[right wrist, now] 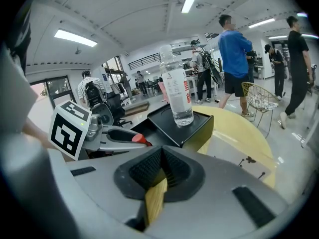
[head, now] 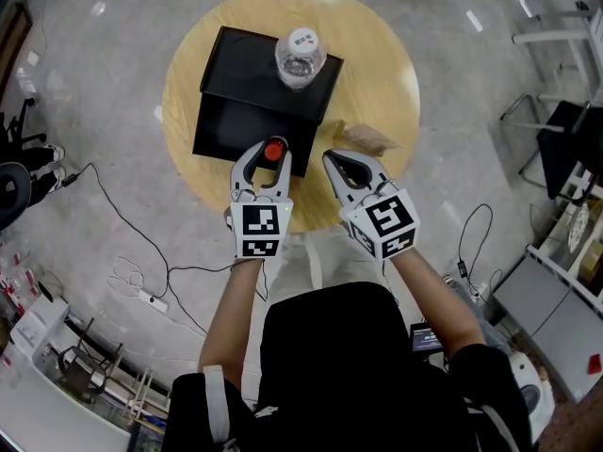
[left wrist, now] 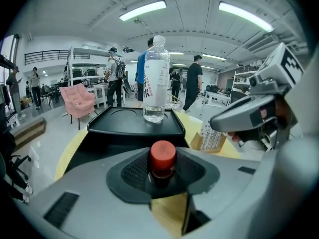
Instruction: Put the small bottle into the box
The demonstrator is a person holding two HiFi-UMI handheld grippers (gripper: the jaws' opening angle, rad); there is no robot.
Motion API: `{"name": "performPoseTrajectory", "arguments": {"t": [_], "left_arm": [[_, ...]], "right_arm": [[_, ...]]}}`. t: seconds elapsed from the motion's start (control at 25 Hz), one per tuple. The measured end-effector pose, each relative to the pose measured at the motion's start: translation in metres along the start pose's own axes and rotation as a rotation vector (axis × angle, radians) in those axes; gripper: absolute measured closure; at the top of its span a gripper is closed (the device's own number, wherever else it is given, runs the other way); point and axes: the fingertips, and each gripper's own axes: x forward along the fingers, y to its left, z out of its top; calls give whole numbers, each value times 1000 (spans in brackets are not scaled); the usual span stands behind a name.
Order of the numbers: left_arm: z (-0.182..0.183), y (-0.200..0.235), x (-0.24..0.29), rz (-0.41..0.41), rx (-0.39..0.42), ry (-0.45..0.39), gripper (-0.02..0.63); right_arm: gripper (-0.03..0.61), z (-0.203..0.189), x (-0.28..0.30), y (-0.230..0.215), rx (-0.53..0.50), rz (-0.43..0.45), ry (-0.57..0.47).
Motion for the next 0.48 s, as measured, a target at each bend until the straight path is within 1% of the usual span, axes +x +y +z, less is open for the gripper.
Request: {"name": "performPoseTrajectory", "arguments": {"t": [0.12, 0.16, 0.24, 0.32, 0.48], "left_arm": [[2, -1, 1, -7, 3, -10, 459], [2, -1, 1, -7, 5, -13, 448], [3, -2, 0, -10, 3, -18, 405], [5, -1, -2, -15, -3, -25, 380], [13, 1, -11, -30, -6, -51, 362]], "right_arm": [[578, -1, 0, 0, 2, -5, 3], [578, -1, -1, 0, 2, -6, 3], [578, -1, -2, 0, 1, -7, 3], [578, 1, -4, 2, -1, -8, -1], [578, 3, -8, 5, -8, -10, -8]]}}
